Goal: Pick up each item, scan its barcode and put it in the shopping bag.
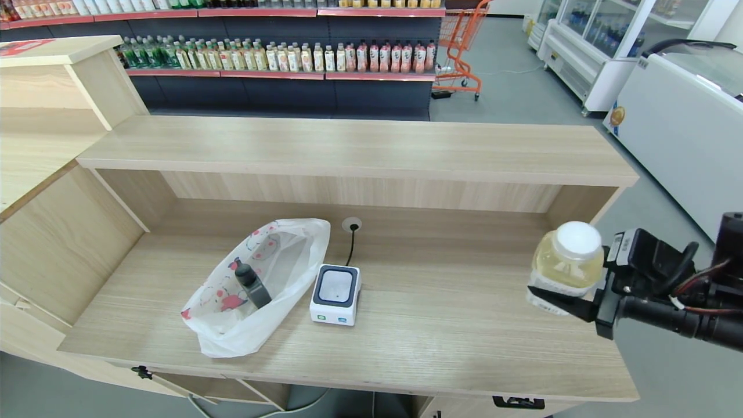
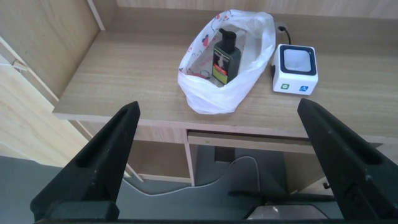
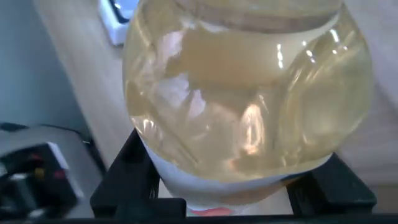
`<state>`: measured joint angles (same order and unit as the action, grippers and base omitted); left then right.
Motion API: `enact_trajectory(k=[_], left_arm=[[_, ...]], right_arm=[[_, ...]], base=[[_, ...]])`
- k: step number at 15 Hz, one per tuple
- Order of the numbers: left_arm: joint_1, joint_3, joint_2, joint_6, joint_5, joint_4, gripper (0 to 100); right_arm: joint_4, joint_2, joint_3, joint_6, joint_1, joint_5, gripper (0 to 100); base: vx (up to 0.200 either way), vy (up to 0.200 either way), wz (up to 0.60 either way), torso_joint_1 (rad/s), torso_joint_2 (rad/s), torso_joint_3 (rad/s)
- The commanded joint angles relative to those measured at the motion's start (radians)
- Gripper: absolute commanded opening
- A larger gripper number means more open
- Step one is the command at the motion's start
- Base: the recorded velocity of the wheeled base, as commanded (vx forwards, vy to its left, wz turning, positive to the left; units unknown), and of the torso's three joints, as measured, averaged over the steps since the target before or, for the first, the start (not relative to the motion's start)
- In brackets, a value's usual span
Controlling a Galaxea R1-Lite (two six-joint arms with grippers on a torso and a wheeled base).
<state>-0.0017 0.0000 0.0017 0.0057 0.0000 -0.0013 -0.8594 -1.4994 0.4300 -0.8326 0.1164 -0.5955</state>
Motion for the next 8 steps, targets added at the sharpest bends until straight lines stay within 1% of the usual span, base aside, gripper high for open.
enact_trajectory(k=[1, 2, 3, 4, 5, 6, 7, 8], left_arm=[[0.000, 0.000, 0.000, 0.000, 0.000, 0.000, 100], [0.000, 0.000, 0.001, 0.000, 0.000, 0.000, 100], [0.000, 0.000, 0.000, 0.000, 0.000, 0.000, 100], [0.000, 0.000, 0.001, 0.000, 0.000, 0.000, 100], [0.000, 0.000, 0.000, 0.000, 0.000, 0.000, 100], [0.000, 0.000, 0.001, 0.000, 0.000, 0.000, 100], [0.000, 0.000, 0.001, 0.000, 0.000, 0.000, 100], [0.000, 0.000, 0.001, 0.000, 0.000, 0.000, 100]], right_arm=[[-0.098, -0.033, -0.027, -0.086, -0.073, -0.007, 0], [-0.153, -0.045, -0.034, -0.163, -0.073, -0.036, 0], [-0.175, -0.053, -0.034, -0.275, -0.080, -0.078, 0], [-0.176, -0.053, -0.033, -0.332, -0.089, -0.096, 0], [-0.187, -0.059, -0.025, -0.464, -0.113, -0.161, 0], [-0.194, -0.064, -0.022, -0.507, -0.116, -0.191, 0], [-0.202, -0.064, -0.019, -0.548, -0.116, -0.204, 0], [-0.216, -0.053, -0.030, -0.562, -0.116, -0.201, 0]], base=[[0.000, 0.000, 0.00, 0.000, 0.00, 0.000], [0.000, 0.000, 0.00, 0.000, 0.00, 0.000], [0.000, 0.000, 0.00, 0.000, 0.00, 0.000], [0.000, 0.000, 0.00, 0.000, 0.00, 0.000], [0.000, 0.000, 0.00, 0.000, 0.00, 0.000], [0.000, 0.000, 0.00, 0.000, 0.00, 0.000], [0.000, 0.000, 0.00, 0.000, 0.00, 0.000], [0.000, 0.000, 0.00, 0.000, 0.00, 0.000]])
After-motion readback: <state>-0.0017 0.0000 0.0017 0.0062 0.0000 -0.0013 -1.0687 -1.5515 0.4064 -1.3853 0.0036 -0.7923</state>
